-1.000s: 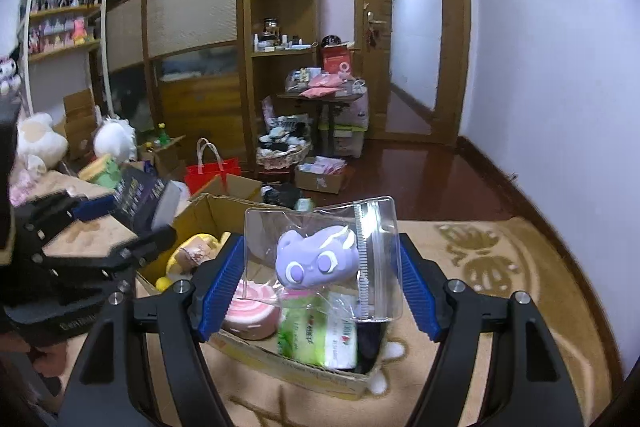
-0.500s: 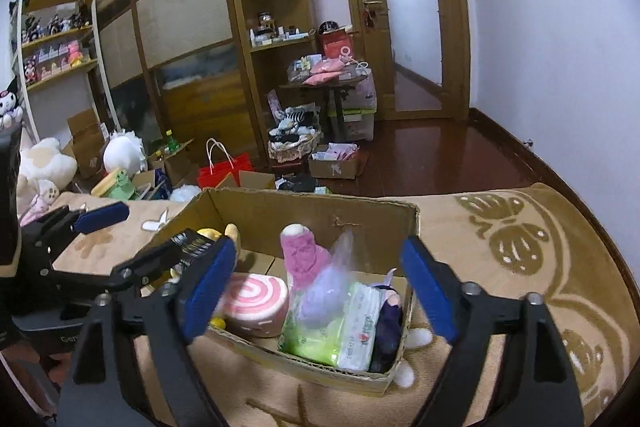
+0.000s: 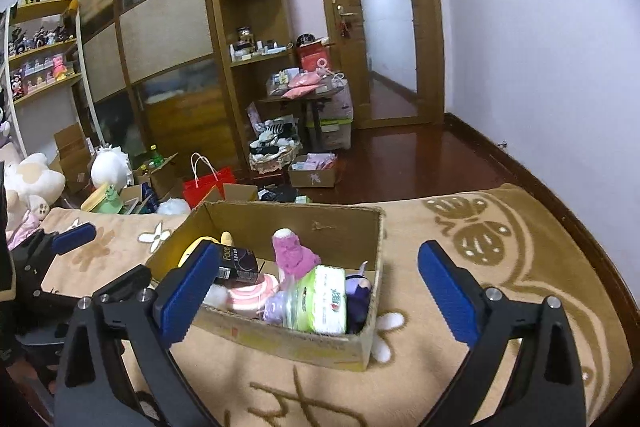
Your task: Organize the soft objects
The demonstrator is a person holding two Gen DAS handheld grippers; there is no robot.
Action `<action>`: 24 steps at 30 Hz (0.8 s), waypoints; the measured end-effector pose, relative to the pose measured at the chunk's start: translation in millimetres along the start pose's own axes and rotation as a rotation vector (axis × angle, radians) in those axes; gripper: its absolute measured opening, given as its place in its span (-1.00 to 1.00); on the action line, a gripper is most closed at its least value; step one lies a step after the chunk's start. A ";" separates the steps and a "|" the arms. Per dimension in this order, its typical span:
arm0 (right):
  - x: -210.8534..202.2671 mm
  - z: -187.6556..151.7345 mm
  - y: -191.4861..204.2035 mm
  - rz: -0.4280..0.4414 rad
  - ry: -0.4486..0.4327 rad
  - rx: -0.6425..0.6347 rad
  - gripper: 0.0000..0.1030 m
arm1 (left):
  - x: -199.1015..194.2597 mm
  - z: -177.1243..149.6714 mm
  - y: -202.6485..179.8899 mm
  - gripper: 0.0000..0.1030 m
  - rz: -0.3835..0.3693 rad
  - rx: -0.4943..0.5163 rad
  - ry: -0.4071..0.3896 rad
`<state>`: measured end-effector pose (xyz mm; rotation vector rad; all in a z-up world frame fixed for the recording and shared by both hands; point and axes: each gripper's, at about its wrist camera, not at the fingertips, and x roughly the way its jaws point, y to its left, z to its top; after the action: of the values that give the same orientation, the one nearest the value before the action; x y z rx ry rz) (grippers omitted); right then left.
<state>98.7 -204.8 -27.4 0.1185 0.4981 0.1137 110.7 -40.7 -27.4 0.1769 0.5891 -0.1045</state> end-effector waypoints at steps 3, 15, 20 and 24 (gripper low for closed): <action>-16.2 2.0 0.1 -0.009 -0.018 0.003 1.00 | -17.0 -0.4 2.9 0.91 0.019 -0.013 -0.023; -81.1 -4.3 7.3 -0.063 -0.091 -0.039 1.00 | -84.1 -14.1 13.4 0.91 0.015 -0.048 -0.074; -95.0 -11.2 9.6 -0.070 -0.089 -0.039 1.00 | -102.8 -21.0 16.3 0.91 0.014 -0.059 -0.081; -104.1 -20.6 8.6 -0.080 -0.097 -0.038 1.00 | -106.7 -24.3 16.4 0.91 0.020 -0.058 -0.086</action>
<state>-2.7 -208.9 4.7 0.0666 0.4036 0.0391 11.7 -14.8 14.8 0.1220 0.5043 -0.0749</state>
